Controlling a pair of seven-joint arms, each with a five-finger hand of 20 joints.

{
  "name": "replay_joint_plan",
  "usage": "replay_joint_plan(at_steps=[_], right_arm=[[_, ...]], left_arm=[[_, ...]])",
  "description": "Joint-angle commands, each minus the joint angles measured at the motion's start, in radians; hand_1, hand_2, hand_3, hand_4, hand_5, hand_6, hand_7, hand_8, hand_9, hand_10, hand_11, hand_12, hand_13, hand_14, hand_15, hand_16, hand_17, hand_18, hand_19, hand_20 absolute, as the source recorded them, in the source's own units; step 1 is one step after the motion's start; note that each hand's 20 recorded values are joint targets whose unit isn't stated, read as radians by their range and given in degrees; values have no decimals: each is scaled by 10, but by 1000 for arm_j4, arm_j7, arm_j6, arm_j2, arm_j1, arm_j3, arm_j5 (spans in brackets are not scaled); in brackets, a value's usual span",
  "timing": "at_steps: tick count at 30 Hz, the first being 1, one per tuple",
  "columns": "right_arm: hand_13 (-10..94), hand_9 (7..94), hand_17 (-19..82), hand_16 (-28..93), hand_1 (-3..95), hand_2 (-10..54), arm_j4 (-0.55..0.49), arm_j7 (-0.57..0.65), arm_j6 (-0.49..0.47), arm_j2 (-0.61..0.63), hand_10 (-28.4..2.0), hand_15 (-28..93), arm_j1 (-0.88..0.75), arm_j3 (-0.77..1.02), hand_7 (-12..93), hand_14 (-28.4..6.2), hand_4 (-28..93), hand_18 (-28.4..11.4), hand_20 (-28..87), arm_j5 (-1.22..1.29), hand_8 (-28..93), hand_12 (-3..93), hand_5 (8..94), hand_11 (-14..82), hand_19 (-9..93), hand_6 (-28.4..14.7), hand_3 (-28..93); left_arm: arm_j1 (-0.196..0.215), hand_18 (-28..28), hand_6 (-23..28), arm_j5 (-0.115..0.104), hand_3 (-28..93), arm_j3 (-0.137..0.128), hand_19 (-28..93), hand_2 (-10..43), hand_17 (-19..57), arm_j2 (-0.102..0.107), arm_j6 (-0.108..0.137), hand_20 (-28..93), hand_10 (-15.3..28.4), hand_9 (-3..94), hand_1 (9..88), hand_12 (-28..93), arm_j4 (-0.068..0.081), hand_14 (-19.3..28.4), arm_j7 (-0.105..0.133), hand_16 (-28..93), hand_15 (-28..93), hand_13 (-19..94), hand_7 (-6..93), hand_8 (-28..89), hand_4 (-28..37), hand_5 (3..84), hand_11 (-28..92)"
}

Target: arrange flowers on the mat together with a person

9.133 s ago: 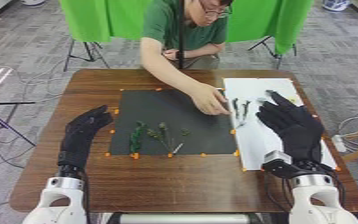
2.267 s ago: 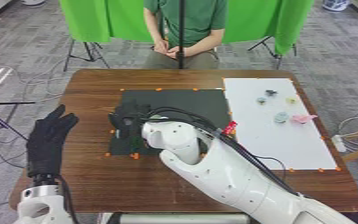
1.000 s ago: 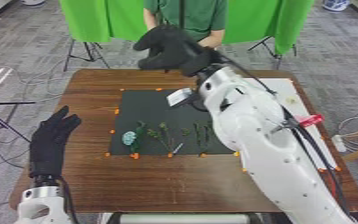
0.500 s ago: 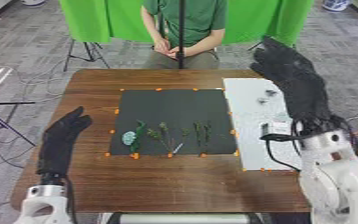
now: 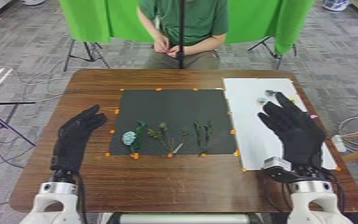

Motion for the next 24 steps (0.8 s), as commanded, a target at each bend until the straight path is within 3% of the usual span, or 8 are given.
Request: replay_joint_plan(at_steps=[1, 24], right_arm=[[338, 444, 191, 176, 53, 48, -19, 49, 0, -11, -149, 107, 2, -14, 97, -135, -175, -158, 283, 4, -75, 146, 444, 55, 88, -1, 778], [399, 499, 199, 208, 58, 59, -27, 68, 6, -13, -153, 132, 1, -17, 106, -143, -165, -161, 303, 73, -72, 166, 486, 66, 111, -6, 767]], left_arm=[[17, 139, 49, -6, 691, -2, 78, -61, 23, -17, -5, 157, 134, 450, 219, 149, -4, 184, -10, 46, 158, 349, 123, -51, -250, 454, 176], [16, 140, 50, -20, 690, -10, 78, -59, 20, -18, -6, 157, 133, 449, 222, 150, -3, 186, -21, 47, 171, 347, 121, -50, -247, 454, 175]])
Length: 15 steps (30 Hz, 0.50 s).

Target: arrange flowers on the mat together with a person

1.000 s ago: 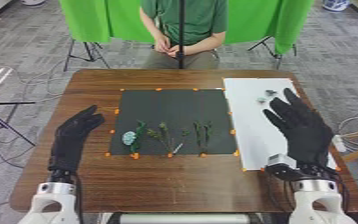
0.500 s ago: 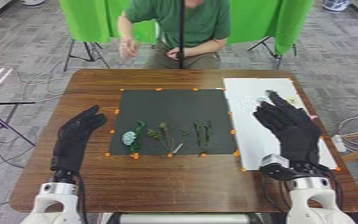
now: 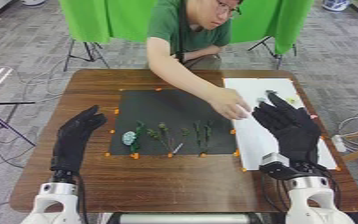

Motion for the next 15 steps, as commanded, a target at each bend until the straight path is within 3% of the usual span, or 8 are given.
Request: replay_joint_plan(at_steps=[1, 15], right_arm=[[401, 500, 199, 209, 59, 59, -15, 2, 6, -12, -153, 133, -15, -3, 107, -143, -165, -161, 304, 12, -72, 166, 487, 67, 112, -6, 767], [419, 515, 198, 224, 61, 64, -22, 19, -3, -10, -152, 137, -21, 6, 108, -144, -164, -163, 314, 18, -73, 174, 497, 69, 128, -8, 765]], left_arm=[[12, 140, 50, -12, 690, -8, 78, -59, 20, -8, -7, 157, 133, 449, 222, 150, 0, 185, -18, 47, 171, 347, 121, -50, -247, 454, 175], [24, 140, 49, -18, 692, -15, 79, -60, 19, -14, -13, 158, 133, 449, 221, 150, -4, 188, -22, 48, 175, 345, 122, -50, -246, 453, 174]])
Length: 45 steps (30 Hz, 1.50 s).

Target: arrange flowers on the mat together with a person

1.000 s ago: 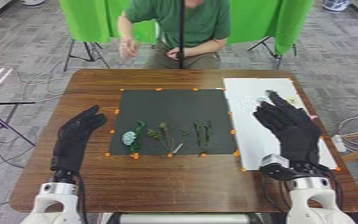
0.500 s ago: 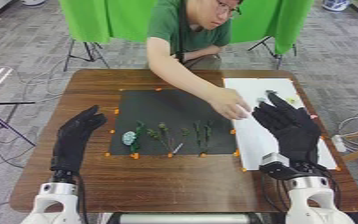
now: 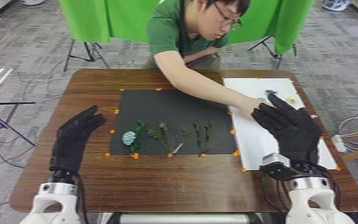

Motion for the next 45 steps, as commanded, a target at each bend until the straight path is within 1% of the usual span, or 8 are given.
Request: replay_joint_plan(at_steps=[1, 2, 6, 23, 24, 27, 34, 45], right_arm=[[418, 515, 198, 224, 61, 64, -16, 12, -9, -11, -152, 136, -16, 7, 108, -145, -164, -163, 313, 2, -73, 175, 497, 69, 129, -8, 765], [418, 516, 198, 225, 61, 65, -15, 16, -12, -10, -152, 135, -16, 8, 108, -146, -164, -163, 313, 1, -72, 175, 497, 69, 129, -8, 764], [420, 517, 198, 226, 60, 66, -11, 15, -9, -8, -152, 135, -6, 1, 108, -146, -164, -164, 313, 4, -72, 175, 498, 69, 129, -9, 764], [426, 522, 199, 232, 62, 69, -6, 13, -15, -1, -152, 137, 1, -1, 108, -146, -162, -163, 312, 4, -72, 179, 502, 70, 131, -9, 760], [426, 522, 199, 233, 62, 69, -6, 9, -13, -2, -152, 137, 2, 0, 108, -146, -162, -163, 313, 3, -72, 178, 502, 70, 132, -9, 759], [428, 522, 199, 233, 62, 69, -4, 7, -4, 8, -152, 137, 4, -3, 109, -146, -162, -163, 314, 9, -72, 179, 503, 71, 134, -9, 759], [427, 523, 199, 235, 62, 69, -4, 9, -11, 2, -152, 136, 3, -2, 108, -147, -161, -163, 313, 5, -72, 180, 502, 71, 132, -9, 760], [429, 525, 199, 238, 61, 69, -4, 9, -15, 0, -152, 137, 1, 1, 107, -147, -162, -162, 313, 3, -71, 180, 502, 70, 131, -9, 761]], left_arm=[[21, 140, 49, -14, 692, -9, 80, -60, 19, -12, -12, 158, 132, 448, 221, 150, -4, 188, -13, 48, 175, 344, 122, -50, -245, 453, 174], [24, 140, 48, -15, 691, -10, 80, -59, 18, -12, -10, 158, 132, 448, 221, 150, -5, 188, -11, 48, 175, 344, 122, -51, -246, 453, 174], [11, 141, 48, -17, 689, -11, 81, -59, 17, -7, -12, 159, 133, 448, 222, 150, 1, 187, -9, 48, 175, 344, 123, -50, -246, 452, 173], [11, 142, 48, -17, 689, -14, 81, -59, 17, -1, -18, 158, 133, 448, 223, 151, 2, 187, 1, 48, 174, 344, 121, -50, -243, 453, 173], [3, 142, 49, -18, 689, -12, 81, -59, 17, 2, -22, 158, 132, 448, 223, 151, 7, 187, 4, 48, 174, 344, 120, -50, -243, 454, 173], [-2, 142, 49, -16, 689, -10, 80, -60, 17, 5, -26, 158, 132, 448, 222, 151, 9, 187, 2, 48, 174, 345, 121, -50, -242, 453, 173], [-1, 142, 48, -16, 690, -8, 79, -61, 17, 6, -24, 158, 133, 448, 224, 151, 9, 186, 6, 48, 173, 345, 120, -50, -242, 453, 173], [0, 141, 48, -13, 691, -10, 79, -63, 17, -2, -29, 158, 134, 448, 223, 150, 10, 186, 12, 49, 172, 345, 121, -50, -240, 453, 171]])
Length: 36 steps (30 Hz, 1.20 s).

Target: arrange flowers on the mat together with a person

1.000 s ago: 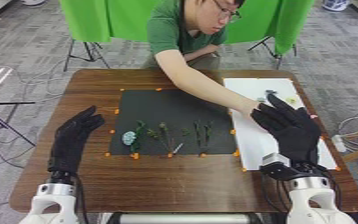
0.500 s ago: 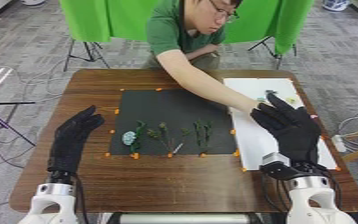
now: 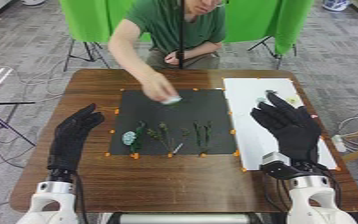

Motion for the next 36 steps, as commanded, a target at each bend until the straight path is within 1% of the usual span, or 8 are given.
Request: replay_joint_plan(at_steps=[1, 10, 13, 19, 25, 30, 34, 36], right_arm=[[430, 525, 199, 238, 61, 69, -3, -5, -8, -4, -152, 137, -9, -2, 107, -147, -162, -163, 313, 0, -71, 180, 502, 70, 131, -9, 761], [430, 524, 199, 240, 60, 68, -5, 0, -4, -6, -152, 136, -17, 1, 107, -147, -161, -162, 314, -1, -71, 181, 502, 71, 131, -10, 761], [430, 525, 200, 240, 61, 68, -4, 1, -6, -6, -152, 136, -17, 0, 107, -147, -161, -163, 332, -2, -71, 181, 503, 71, 159, -10, 761], [432, 524, 201, 239, 62, 68, -2, 1, -8, -5, -152, 135, -13, -2, 107, -148, -162, -162, 338, -2, -71, 180, 503, 71, 168, -10, 760], [431, 525, 201, 240, 62, 67, -5, 0, -5, -7, -152, 135, -17, 0, 108, -148, -161, -162, 338, -5, -71, 181, 502, 71, 167, -9, 762], [431, 525, 201, 240, 74, 48, -5, -5, -9, -3, -151, 135, -14, 7, 108, -148, -160, -162, 338, -10, -72, 181, 503, 71, 168, -10, 765], [432, 525, 201, 240, 84, 34, -1, -7, -19, 15, -150, 135, 2, 23, 109, -148, -160, -162, 338, -20, -72, 181, 503, 71, 169, -9, 767], [433, 525, 200, 240, 92, 24, 1, -22, 2, 41, -150, 136, 26, 40, 110, -148, -160, -163, 339, -58, -72, 181, 502, 71, 170, -9, 766]], left_arm=[[6, 141, 48, -1, 691, 1, 79, -63, 18, -5, -10, 158, 134, 449, 224, 150, 7, 186, 1, 49, 172, 345, 121, -50, -240, 453, 171], [14, 141, 49, -1, 690, -4, 78, -64, 18, -11, -11, 159, 134, 448, 224, 151, 4, 185, -1, 49, 172, 345, 121, -50, -238, 453, 172], [14, 141, 48, -1, 691, -4, 78, -64, 18, -11, -10, 159, 134, 448, 224, 151, 4, 186, -2, 49, 171, 345, 120, -50, -238, 453, 172], [15, 141, 48, -1, 690, -3, 79, -64, 18, -10, -8, 159, 134, 448, 224, 151, 2, 185, 0, 49, 172, 345, 121, -50, -238, 453, 171], [13, 137, 49, -3, 693, -3, 76, -66, 24, -10, -11, 157, 134, 448, 225, 150, 5, 182, -1, 47, 164, 339, 120, -50, -238, 454, 170], [15, 164, 53, -17, 679, 6, 126, -64, 62, -2, 0, 175, 130, 421, 240, 152, 7, 176, 13, 48, 145, 330, 115, -49, -225, 453, 163], [17, 178, 55, -13, 677, 3, 169, -69, 79, -10, 0, 191, 131, 403, 245, 154, 7, 175, 18, 52, 142, 328, 113, -47, -213, 452, 157], [16, 176, 55, -10, 675, 5, 173, -69, 79, -10, 2, 192, 130, 400, 247, 154, 6, 175, 19, 53, 143, 330, 114, -47, -212, 451, 156]])
